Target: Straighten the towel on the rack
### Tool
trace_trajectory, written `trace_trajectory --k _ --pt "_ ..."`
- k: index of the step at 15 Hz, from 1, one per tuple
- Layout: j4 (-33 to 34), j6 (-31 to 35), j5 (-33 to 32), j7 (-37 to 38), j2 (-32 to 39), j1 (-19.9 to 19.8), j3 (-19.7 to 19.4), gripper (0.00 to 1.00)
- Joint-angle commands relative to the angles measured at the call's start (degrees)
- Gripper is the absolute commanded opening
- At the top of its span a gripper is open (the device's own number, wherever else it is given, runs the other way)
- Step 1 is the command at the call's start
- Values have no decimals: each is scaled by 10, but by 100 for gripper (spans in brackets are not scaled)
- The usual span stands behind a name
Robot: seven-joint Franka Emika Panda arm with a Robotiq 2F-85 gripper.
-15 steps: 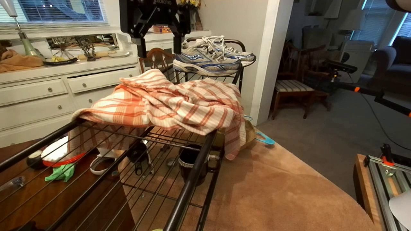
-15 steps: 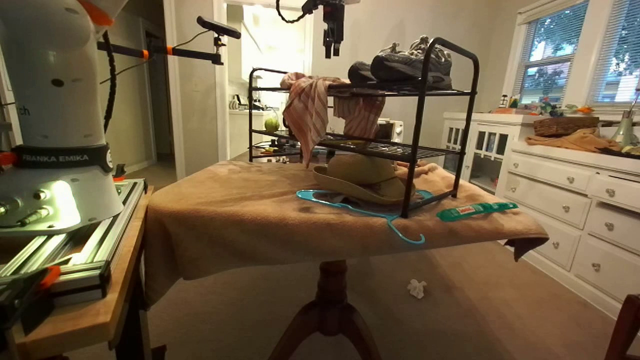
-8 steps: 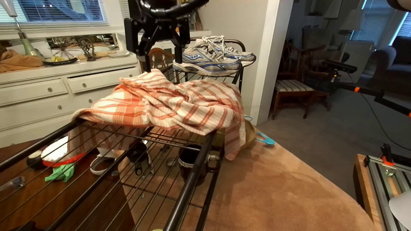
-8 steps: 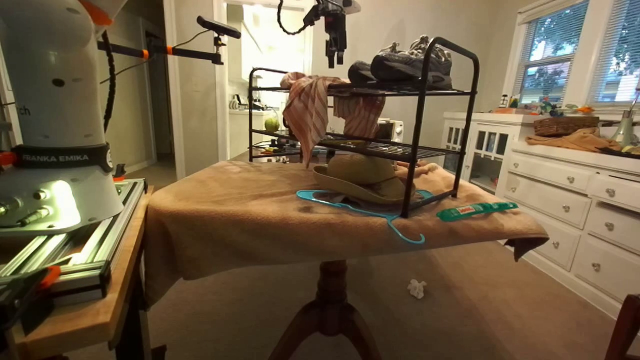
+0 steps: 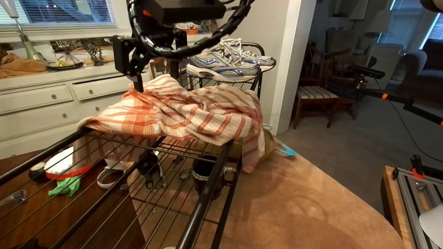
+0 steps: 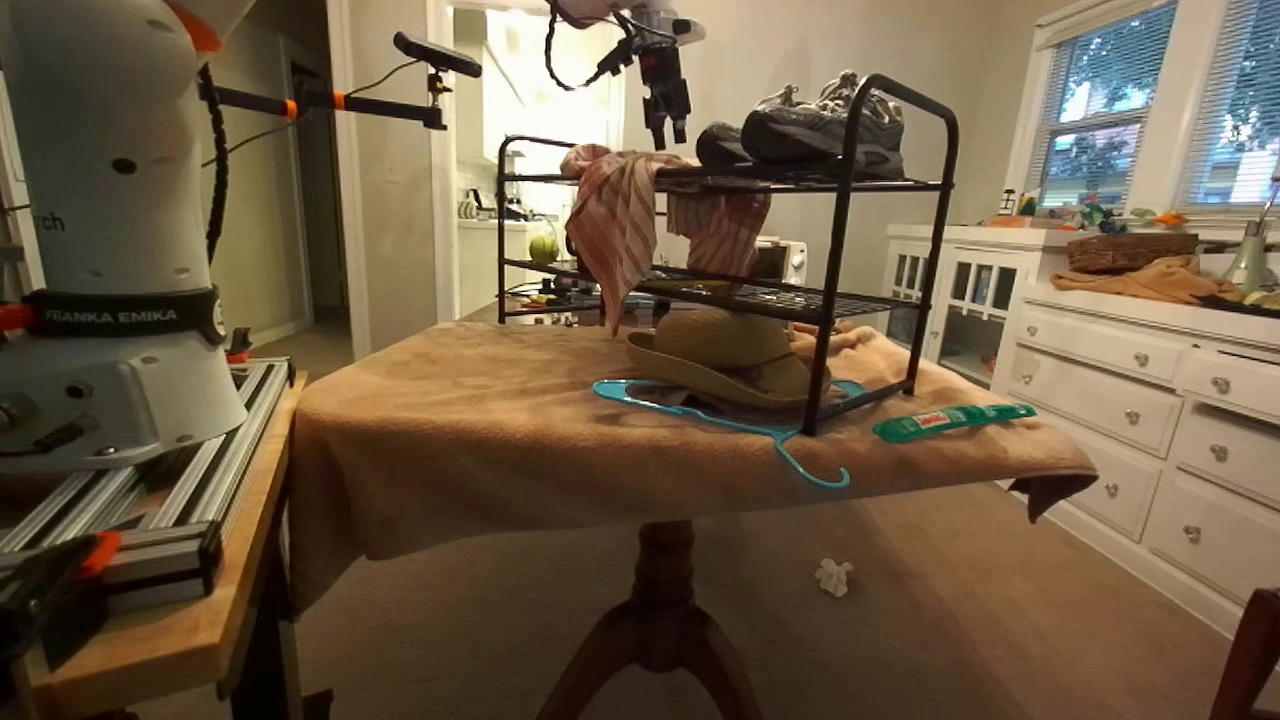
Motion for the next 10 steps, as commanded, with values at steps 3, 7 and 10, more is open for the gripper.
trace_trajectory --k 3,7,10 --pt "-45 34 -65 10 -10 20 -12 84" --pt "-62 47 -105 19 -10 26 -15 73" --pt "-70 65 -144 38 -12 34 -22 36"
